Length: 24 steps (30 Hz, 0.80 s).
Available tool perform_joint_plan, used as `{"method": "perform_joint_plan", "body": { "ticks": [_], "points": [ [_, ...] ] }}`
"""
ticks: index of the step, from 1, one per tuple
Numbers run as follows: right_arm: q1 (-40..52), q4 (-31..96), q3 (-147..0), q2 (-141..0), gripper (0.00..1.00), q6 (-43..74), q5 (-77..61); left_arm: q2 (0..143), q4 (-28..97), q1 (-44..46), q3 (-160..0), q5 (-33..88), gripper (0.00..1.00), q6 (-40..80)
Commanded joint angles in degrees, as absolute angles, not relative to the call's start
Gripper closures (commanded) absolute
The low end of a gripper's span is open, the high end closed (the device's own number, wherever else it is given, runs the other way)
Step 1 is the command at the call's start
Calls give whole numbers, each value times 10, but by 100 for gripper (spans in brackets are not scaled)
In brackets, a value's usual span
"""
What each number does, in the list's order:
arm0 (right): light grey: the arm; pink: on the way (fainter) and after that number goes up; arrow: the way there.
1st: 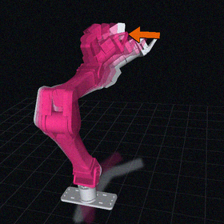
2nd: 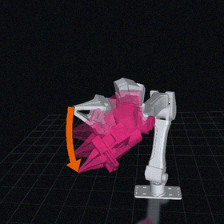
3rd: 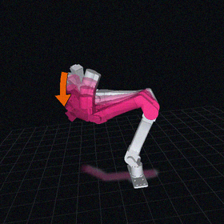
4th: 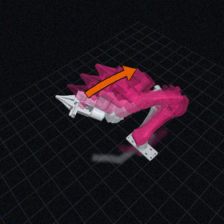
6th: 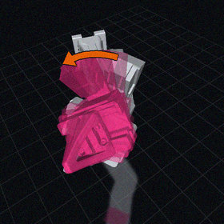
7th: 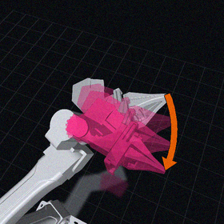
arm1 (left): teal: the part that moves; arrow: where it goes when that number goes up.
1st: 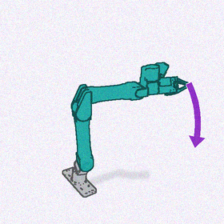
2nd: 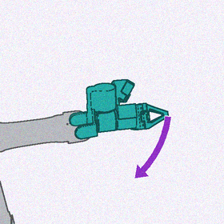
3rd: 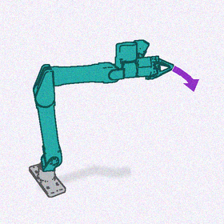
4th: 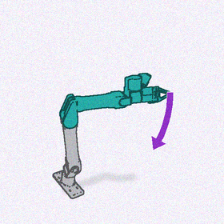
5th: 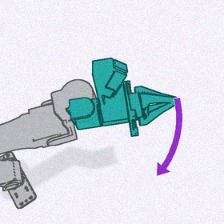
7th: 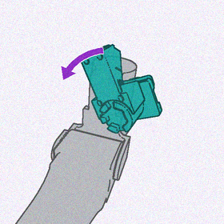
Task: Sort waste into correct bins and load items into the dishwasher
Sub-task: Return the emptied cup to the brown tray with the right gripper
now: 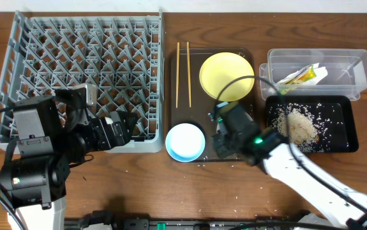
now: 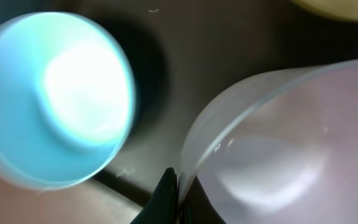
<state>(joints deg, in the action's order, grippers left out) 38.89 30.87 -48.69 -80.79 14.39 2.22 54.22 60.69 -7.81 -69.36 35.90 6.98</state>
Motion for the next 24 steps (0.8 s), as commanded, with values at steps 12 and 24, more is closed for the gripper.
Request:
{"method": "perform_joint_plan", "body": {
  "ticks": [12, 24],
  "points": [
    [420, 312, -537, -838, 45, 129, 60, 542, 608, -79, -703, 366, 2, 60],
    [361, 482, -789, -832, 37, 136, 20, 542, 584, -79, -704, 367, 2, 96]
  ]
}}
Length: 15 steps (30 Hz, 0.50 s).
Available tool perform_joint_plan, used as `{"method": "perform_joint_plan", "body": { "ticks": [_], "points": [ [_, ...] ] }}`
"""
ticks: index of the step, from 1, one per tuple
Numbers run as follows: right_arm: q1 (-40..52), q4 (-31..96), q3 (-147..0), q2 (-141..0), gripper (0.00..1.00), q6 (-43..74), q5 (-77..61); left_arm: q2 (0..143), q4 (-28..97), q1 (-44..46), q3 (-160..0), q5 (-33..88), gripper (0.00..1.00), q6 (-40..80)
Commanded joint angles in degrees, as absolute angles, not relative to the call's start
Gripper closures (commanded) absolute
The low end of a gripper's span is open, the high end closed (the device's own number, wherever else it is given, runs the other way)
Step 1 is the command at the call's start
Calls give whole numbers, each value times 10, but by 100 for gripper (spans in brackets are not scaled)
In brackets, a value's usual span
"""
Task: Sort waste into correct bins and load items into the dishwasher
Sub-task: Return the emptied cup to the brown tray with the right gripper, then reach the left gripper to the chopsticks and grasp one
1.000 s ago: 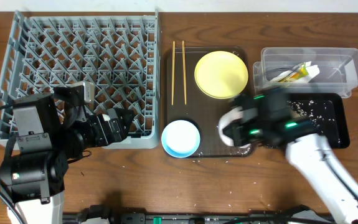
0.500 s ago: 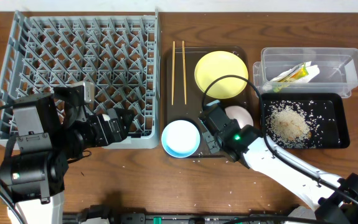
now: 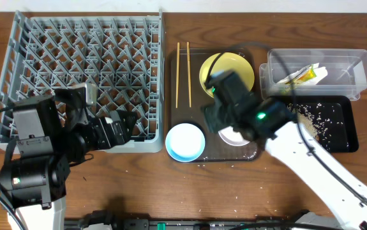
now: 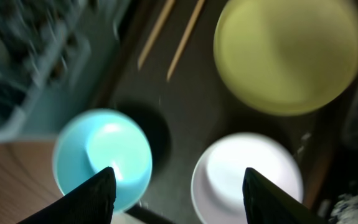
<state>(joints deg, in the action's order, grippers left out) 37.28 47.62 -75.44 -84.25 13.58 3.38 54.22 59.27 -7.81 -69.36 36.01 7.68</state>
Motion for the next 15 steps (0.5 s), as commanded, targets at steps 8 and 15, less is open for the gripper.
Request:
{"method": "perform_joint_plan", "body": {
  "ticks": [8, 15],
  "points": [
    [277, 481, -808, -838, 39, 195, -32, 543, 558, -79, -704, 348, 2, 137],
    [190, 501, -808, -843, 39, 195, -107, 619, 651, -3, -787, 218, 2, 151]
  ]
}}
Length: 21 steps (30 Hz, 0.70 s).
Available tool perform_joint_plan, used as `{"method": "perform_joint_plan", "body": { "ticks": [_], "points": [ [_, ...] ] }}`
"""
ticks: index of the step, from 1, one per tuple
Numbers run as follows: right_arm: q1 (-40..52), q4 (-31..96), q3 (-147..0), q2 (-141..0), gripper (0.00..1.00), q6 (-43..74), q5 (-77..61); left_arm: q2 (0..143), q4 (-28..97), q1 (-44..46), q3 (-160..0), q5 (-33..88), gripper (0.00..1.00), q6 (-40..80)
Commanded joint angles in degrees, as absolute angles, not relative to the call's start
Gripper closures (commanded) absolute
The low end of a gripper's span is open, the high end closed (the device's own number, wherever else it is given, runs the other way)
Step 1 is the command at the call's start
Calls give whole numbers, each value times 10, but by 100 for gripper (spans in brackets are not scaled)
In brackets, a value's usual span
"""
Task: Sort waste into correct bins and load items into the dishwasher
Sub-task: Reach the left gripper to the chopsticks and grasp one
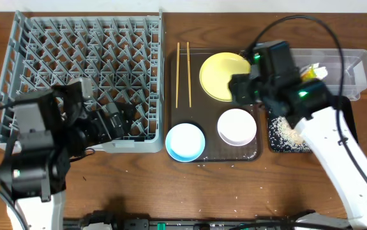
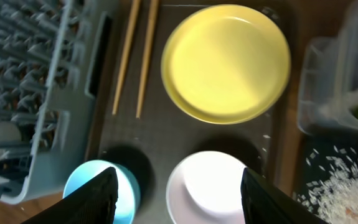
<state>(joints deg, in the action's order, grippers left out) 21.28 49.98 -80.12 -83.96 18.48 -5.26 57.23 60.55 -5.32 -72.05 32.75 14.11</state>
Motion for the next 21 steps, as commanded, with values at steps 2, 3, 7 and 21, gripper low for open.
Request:
{"method": "perform_joint_plan", "body": {
  "ticks": [2, 3, 7, 21],
  "points": [
    [187, 499, -808, -845, 39, 195, -115, 656, 691, 36, -830, 149, 2, 151],
    [187, 499, -808, -847, 38, 195, -111, 683, 714, 64, -861, 113, 2, 151],
    [187, 509, -808, -849, 33, 216, -68, 791, 759, 166, -961, 33, 2, 151],
    [169, 651, -808, -851, 1, 276, -18, 1017, 530, 263, -998, 8, 28, 117]
  ]
}}
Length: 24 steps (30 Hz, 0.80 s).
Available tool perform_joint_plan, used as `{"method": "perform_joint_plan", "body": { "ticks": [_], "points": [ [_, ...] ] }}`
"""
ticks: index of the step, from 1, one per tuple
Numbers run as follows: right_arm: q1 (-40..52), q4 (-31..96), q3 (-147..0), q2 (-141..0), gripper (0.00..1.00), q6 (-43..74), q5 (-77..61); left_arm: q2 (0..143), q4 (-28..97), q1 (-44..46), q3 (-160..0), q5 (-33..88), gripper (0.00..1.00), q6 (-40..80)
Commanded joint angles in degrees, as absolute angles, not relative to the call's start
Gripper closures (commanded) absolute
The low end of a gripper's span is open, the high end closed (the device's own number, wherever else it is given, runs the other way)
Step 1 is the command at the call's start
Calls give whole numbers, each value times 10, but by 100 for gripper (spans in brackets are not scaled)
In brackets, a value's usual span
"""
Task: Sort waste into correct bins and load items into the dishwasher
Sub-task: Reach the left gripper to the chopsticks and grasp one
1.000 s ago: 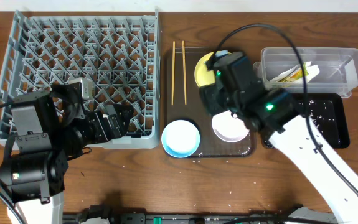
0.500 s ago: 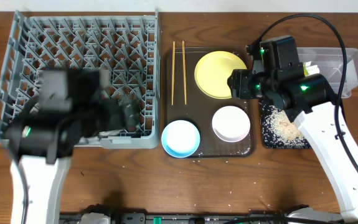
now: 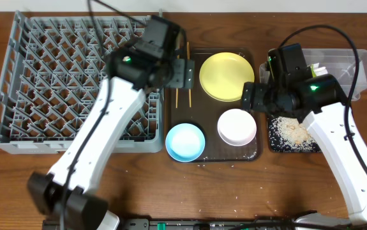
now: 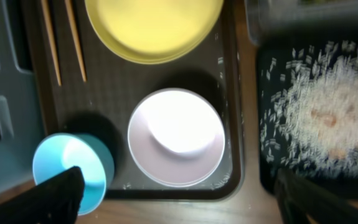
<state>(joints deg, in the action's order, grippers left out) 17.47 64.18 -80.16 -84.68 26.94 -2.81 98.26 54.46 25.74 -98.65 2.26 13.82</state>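
Observation:
On the dark tray (image 3: 254,152) lie a yellow plate (image 3: 226,76), a white bowl (image 3: 237,126), a blue bowl (image 3: 185,142) and two chopsticks (image 3: 177,99). My left gripper (image 3: 182,72) reaches across the grey dish rack (image 3: 74,76) and hangs over the chopsticks' far half, fingers apart. My right gripper (image 3: 252,94) is open and empty, high above the tray's right side. Its wrist view looks down on the white bowl (image 4: 175,146), the blue bowl (image 4: 73,171), the yellow plate (image 4: 154,25) and the chopsticks (image 4: 63,43), with the gripper (image 4: 185,199) holding nothing.
A black tray with spilled rice (image 3: 295,131) sits right of the dark tray, seen too as the rice tray (image 4: 315,118). Behind it stands a clear bin (image 3: 336,67) with wrappers. Rice grains dot the wood along the table's front.
My left arm has left its place at the rack's front left corner and now stretches over the rack to the chopsticks. My right gripper has shifted slightly toward the front, staying open.
My right gripper was first shut on the white bowl's rim, low over the tray beside the blue bowl. Then it was open above the bowl, which rested on the tray. It then stood higher near the yellow plate. The left arm stayed parked until now.

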Motion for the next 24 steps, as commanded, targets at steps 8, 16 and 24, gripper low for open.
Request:
{"method": "perform_joint_plan", "body": {
  "ticks": [8, 16, 24],
  "points": [
    [169, 661, -808, -851, 1, 276, -15, 1150, 437, 264, -998, 4, 53, 116],
    [169, 661, -808, -851, 1, 276, -15, 1232, 340, 264, -998, 1, 58, 117],
    [169, 665, -808, -851, 1, 276, -15, 1286, 293, 264, -997, -43, 59, 130]
  ]
}}
